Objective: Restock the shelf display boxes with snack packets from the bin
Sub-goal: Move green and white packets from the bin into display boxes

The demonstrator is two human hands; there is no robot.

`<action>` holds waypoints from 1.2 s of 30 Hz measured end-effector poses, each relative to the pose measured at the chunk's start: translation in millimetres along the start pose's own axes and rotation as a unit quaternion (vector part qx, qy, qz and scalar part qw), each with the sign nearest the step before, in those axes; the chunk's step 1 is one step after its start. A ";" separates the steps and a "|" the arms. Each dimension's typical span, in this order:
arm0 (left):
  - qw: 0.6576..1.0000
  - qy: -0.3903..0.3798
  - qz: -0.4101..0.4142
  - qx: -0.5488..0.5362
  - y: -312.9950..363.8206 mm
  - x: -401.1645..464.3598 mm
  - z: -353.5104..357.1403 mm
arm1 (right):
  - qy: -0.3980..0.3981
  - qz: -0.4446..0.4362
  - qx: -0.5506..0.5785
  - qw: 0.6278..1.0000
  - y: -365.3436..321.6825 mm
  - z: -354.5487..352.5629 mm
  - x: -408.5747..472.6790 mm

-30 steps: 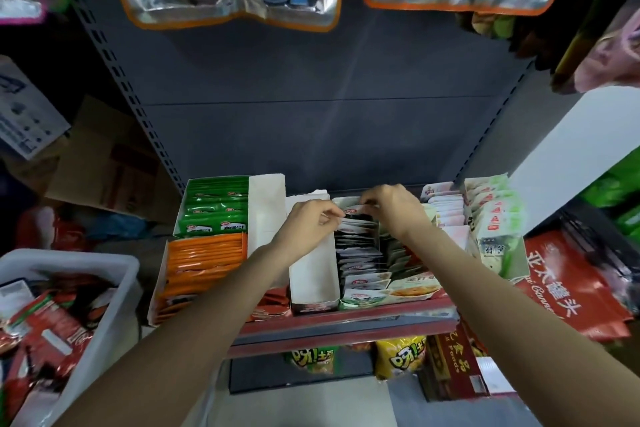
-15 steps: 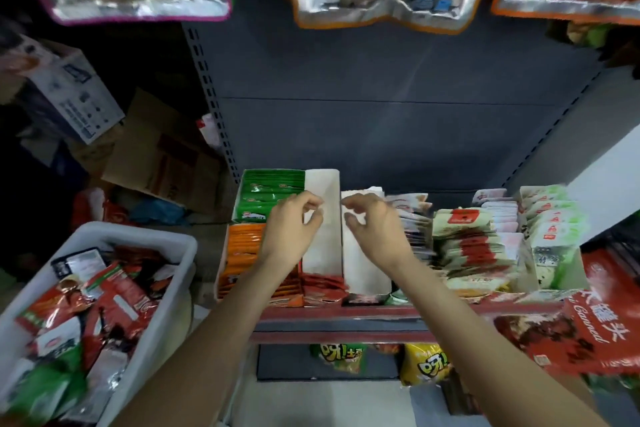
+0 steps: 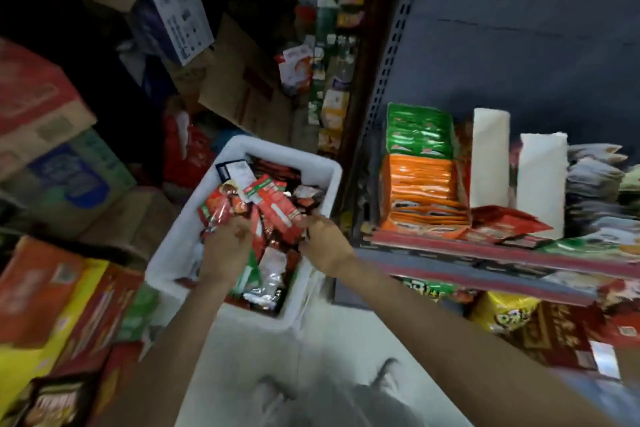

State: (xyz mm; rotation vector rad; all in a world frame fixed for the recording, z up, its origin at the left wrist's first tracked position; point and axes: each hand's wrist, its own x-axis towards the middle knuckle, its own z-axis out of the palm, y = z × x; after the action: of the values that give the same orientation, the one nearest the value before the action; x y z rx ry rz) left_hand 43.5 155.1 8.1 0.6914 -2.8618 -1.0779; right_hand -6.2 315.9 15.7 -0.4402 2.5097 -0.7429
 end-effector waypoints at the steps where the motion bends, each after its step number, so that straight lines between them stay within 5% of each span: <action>1: 0.999 -0.021 -0.006 0.036 -21.6 2.6 -6.6 | -0.013 0.014 -0.006 1.000 -9.9 17.2 4.8; 4: 0.986 -0.113 -0.019 0.124 -80.3 14.1 -14.9 | -0.056 0.057 -0.008 0.997 -34.1 55.5 17.0; 12: 0.956 -0.274 -0.052 0.093 -122.1 27.9 -19.7 | -0.088 0.188 0.110 0.972 -67.8 114.5 52.6; 20: 0.981 -0.195 -0.009 0.020 -130.9 30.6 -16.0 | 0.006 0.230 0.187 0.955 -69.0 118.5 60.9; 25: 0.980 -0.176 -0.077 -0.045 -121.5 38.9 -12.7 | 0.118 0.239 0.199 0.943 -47.3 95.9 56.4; 29: 0.979 -0.190 -0.050 0.053 -118.7 49.1 1.6 | 0.161 0.240 0.284 0.914 -34.4 77.3 51.9; 33: 0.943 -0.257 0.068 0.199 -117.7 53.3 5.3 | 0.190 0.250 0.328 0.891 -28.3 58.6 47.8; 36: 0.936 -0.229 0.091 0.251 -115.5 52.9 4.8 | 0.190 0.258 0.340 0.884 -23.3 52.2 44.3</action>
State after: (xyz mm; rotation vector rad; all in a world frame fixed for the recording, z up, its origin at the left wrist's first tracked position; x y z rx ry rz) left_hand 41.2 59.7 -76.0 0.1679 -3.5629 -0.5304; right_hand -11.5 256.4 -25.0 0.6518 2.2979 -1.4844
